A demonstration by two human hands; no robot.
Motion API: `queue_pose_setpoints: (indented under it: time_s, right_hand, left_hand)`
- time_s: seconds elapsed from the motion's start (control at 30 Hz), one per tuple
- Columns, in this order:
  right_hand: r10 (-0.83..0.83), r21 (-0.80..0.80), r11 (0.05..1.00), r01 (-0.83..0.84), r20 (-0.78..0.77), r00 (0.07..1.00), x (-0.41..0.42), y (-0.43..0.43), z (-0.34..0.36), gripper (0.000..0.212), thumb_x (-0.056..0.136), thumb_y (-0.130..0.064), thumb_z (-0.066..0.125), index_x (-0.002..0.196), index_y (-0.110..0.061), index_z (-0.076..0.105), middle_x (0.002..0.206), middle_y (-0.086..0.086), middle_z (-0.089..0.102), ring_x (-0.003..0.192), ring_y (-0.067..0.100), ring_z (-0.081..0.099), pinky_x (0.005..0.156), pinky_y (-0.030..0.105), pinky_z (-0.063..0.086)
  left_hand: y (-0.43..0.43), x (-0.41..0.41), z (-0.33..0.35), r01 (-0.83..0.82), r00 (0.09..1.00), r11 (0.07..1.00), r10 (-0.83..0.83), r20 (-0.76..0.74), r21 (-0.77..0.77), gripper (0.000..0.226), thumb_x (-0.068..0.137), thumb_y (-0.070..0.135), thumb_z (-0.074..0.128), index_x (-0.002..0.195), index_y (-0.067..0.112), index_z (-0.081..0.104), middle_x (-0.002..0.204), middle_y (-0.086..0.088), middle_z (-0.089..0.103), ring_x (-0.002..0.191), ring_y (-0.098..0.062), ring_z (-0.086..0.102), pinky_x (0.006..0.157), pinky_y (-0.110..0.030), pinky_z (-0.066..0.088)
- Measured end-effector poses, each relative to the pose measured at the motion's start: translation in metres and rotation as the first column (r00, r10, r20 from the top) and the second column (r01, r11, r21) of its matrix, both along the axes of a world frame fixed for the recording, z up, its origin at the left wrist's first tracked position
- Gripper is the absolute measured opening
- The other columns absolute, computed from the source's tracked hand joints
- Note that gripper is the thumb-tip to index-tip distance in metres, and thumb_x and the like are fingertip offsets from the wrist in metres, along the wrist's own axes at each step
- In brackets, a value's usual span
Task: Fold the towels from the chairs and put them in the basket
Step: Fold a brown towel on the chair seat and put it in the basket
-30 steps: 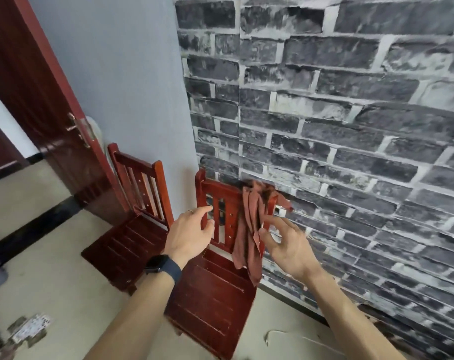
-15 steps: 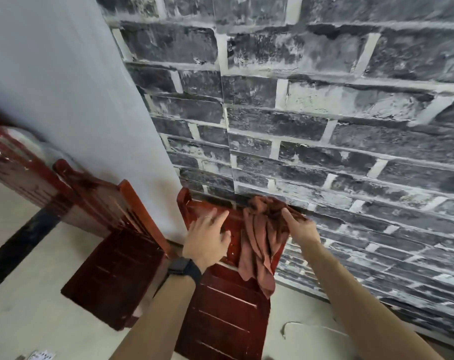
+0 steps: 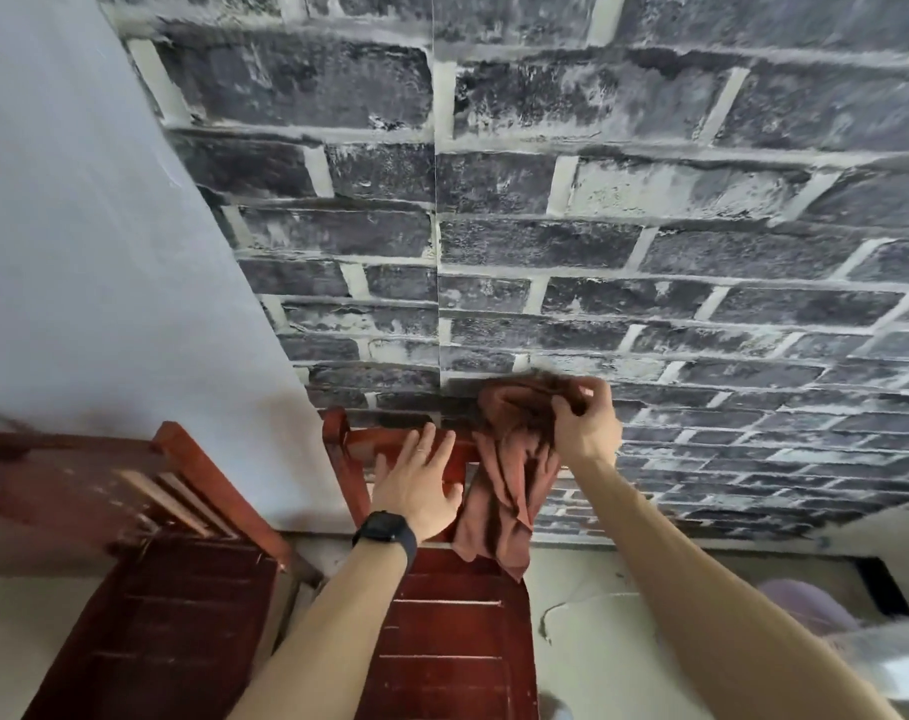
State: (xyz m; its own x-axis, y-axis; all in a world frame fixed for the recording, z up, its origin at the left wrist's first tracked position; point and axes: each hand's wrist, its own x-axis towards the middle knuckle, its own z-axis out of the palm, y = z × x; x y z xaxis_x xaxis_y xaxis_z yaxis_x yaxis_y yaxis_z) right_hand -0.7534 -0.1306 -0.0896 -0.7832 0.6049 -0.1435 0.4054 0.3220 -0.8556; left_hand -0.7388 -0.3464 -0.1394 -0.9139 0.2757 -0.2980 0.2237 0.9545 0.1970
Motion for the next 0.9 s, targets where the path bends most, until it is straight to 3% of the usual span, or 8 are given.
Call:
queue_pose_setpoints:
  time_s: [0.13, 0.23, 0.3, 0.47, 0.57, 0.7, 0.83, 0.9]
  right_hand:
    - [0.055, -0.046, 0.997, -0.060, -0.116, 0.992, 0.032, -0.004, 0.025, 0.027, 0.090, -0.020, 0.068, 0.114, -0.028, 0.060, 0.098, -0.006, 0.070, 0.085, 0.015, 0.068, 0.079, 0.028, 0.051]
    - [0.101, -0.068, 0.991, -0.115, -0.181, 0.978, 0.064, -0.006, 0.037, 0.029, 0.090, -0.020, 0.070, 0.108, -0.039, 0.059, 0.103, -0.006, 0.072, 0.087, 0.009, 0.070, 0.077, 0.026, 0.056]
    - [0.140, -0.099, 0.981, -0.165, -0.222, 0.965, 0.083, -0.010, 0.045, 0.029, 0.090, -0.019, 0.071, 0.103, -0.040, 0.057, 0.101, -0.006, 0.074, 0.082, 0.003, 0.071, 0.069, 0.018, 0.054]
    - [0.172, -0.131, 0.967, -0.217, -0.290, 0.941, 0.130, -0.017, 0.057, 0.026, 0.088, -0.020, 0.075, 0.098, -0.039, 0.059, 0.091, -0.005, 0.077, 0.082, 0.007, 0.073, 0.076, 0.033, 0.059]
    - [0.161, -0.181, 0.957, -0.227, -0.317, 0.935, 0.155, -0.013, 0.064, 0.024, 0.088, -0.019, 0.074, 0.098, -0.036, 0.059, 0.087, -0.003, 0.077, 0.081, 0.010, 0.074, 0.079, 0.037, 0.060]
    - [0.268, -0.252, 0.896, -0.365, -0.350, 0.898, 0.191, -0.002, 0.070, 0.020, 0.090, -0.019, 0.072, 0.106, -0.028, 0.063, 0.091, 0.001, 0.077, 0.091, 0.029, 0.074, 0.086, 0.049, 0.059]
    - [0.547, -0.106, 0.815, -0.570, -0.188, 0.816, 0.232, 0.010, 0.074, 0.071, 0.077, -0.054, 0.080, 0.139, -0.044, 0.048, 0.122, -0.022, 0.065, 0.111, 0.006, 0.064, 0.096, 0.037, 0.054]
    - [0.635, 0.030, 0.772, -0.635, -0.025, 0.772, 0.248, 0.004, 0.071, 0.088, 0.074, -0.059, 0.079, 0.148, -0.038, 0.037, 0.127, -0.020, 0.061, 0.112, 0.009, 0.063, 0.096, 0.035, 0.053]
  left_hand:
    - [0.000, -0.007, 0.012, -0.061, 0.992, 0.986, 0.043, 0.118, 0.156, 0.079, 0.092, 0.058, 0.047, 0.158, 0.032, 0.010, 0.167, 0.000, 0.002, 0.153, -0.021, 0.004, 0.120, -0.053, 0.018]
    - [0.002, -0.004, 0.043, -0.176, 0.977, 0.853, 0.090, 0.194, 0.492, 0.100, 0.083, 0.059, 0.067, 0.158, 0.032, 0.008, 0.164, -0.004, 0.021, 0.148, -0.023, 0.027, 0.113, -0.035, 0.033]
    - [0.009, 0.014, 0.068, -0.104, 0.990, 0.788, 0.027, 0.136, 0.607, 0.101, 0.078, 0.050, 0.075, 0.156, 0.038, 0.012, 0.158, 0.001, 0.032, 0.140, -0.019, 0.039, 0.101, -0.025, 0.038]
    - [0.029, 0.074, 0.096, -0.147, 0.960, 0.613, -0.101, 0.261, 0.776, 0.074, 0.074, 0.028, 0.068, 0.141, 0.045, 0.041, 0.123, 0.010, 0.068, 0.110, -0.011, 0.065, 0.093, -0.036, 0.054]
    - [0.033, 0.108, 0.102, -0.093, 0.968, 0.657, -0.116, 0.222, 0.748, 0.063, 0.079, 0.038, 0.070, 0.136, 0.047, 0.045, 0.114, 0.015, 0.070, 0.103, -0.002, 0.066, 0.091, -0.032, 0.054]
    - [0.037, 0.138, 0.108, -0.005, 0.998, 0.727, 0.047, -0.042, 0.686, 0.022, 0.089, 0.045, 0.063, 0.110, 0.038, 0.063, 0.092, 0.016, 0.073, 0.086, -0.003, 0.068, 0.071, -0.023, 0.053]
    - [0.044, 0.153, 0.130, -0.376, 0.909, 0.386, 0.332, 0.254, 0.843, 0.018, 0.089, 0.040, 0.066, 0.096, 0.023, 0.067, 0.081, 0.005, 0.074, 0.070, -0.015, 0.072, 0.066, -0.037, 0.060]
    - [0.053, 0.162, 0.150, -0.500, 0.839, 0.183, 0.343, 0.422, 0.846, 0.018, 0.092, 0.031, 0.067, 0.099, 0.015, 0.067, 0.073, 0.003, 0.072, 0.059, -0.016, 0.070, 0.057, -0.028, 0.056]
